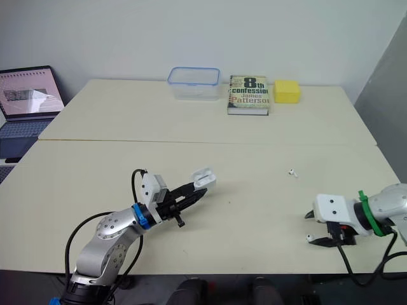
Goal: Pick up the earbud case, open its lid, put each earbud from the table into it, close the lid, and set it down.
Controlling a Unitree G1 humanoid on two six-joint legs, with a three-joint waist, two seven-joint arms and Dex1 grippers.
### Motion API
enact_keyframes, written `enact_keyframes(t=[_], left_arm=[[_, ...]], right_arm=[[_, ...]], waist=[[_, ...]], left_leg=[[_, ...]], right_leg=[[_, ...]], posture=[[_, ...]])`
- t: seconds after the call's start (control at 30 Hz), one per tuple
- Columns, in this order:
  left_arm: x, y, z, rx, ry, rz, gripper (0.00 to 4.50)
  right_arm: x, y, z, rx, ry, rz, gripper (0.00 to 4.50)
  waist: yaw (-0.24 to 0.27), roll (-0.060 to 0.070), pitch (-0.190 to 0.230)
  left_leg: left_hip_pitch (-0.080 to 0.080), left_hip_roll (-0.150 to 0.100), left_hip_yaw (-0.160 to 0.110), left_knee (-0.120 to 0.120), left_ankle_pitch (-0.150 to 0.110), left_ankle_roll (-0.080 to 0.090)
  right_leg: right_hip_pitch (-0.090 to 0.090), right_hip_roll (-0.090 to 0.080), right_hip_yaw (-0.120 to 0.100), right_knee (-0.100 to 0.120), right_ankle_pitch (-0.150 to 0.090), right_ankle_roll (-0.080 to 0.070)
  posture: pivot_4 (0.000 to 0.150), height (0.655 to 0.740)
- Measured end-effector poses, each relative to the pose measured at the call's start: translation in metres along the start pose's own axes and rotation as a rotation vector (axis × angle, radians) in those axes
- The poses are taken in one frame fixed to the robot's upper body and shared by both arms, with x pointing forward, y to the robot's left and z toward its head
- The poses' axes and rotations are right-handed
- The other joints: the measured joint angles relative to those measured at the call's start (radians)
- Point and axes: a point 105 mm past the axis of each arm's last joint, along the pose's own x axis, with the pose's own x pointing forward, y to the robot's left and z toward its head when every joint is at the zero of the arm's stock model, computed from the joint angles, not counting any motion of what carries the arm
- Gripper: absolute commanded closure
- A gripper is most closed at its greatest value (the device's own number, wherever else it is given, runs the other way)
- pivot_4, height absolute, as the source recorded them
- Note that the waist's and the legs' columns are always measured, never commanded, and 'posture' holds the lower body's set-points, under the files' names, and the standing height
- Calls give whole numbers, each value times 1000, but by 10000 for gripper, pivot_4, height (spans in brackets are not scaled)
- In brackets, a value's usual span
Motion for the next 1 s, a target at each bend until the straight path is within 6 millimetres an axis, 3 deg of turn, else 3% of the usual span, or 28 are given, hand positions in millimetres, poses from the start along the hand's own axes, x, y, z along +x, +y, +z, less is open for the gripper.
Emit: enact_keyframes(t=[0.17, 0.47, 0.7, 0.83, 1.0], left_arm=[[2, -2, -1, -6, 5, -11, 37304], [1, -3, -4, -8, 20, -16, 37304], [-2, -3, -9, -21, 45, -11, 37304], [-2, -3, -9, -21, 46, -11, 37304], [-2, -3, -9, -21, 46, -11, 37304]], right_arm=[[8, 4, 4, 42, 48, -29, 13070], [30, -5, -7, 13, 129, -67, 13070], [33, -9, -5, -20, 132, -76, 13070], [34, -7, -7, -22, 131, -53, 22384], [37, -1, -8, -16, 127, -6, 40250]], waist=[[-3, 0, 0], [-4, 0, 0], [-4, 0, 0], [-4, -1, -1], [-5, -3, -2]], left_leg=[[0, 1, 2, 0, 0, 0], [-1, 1, 3, -1, 0, 0], [-1, 2, 3, -1, 0, 0], [0, 2, 3, 0, 0, 0], [1, 3, 4, 0, 0, 0]], right_leg=[[-1, 1, 1, 0, 0, 0], [-1, 1, 1, -6, 1, -1], [1, 1, 1, -7, 2, 0], [2, 1, 1, -7, 3, 0], [2, 1, 1, -8, 4, 0]], posture=[[1500, 7400], [1500, 7400], [1500, 7400], [1500, 7400], [1500, 7400]])
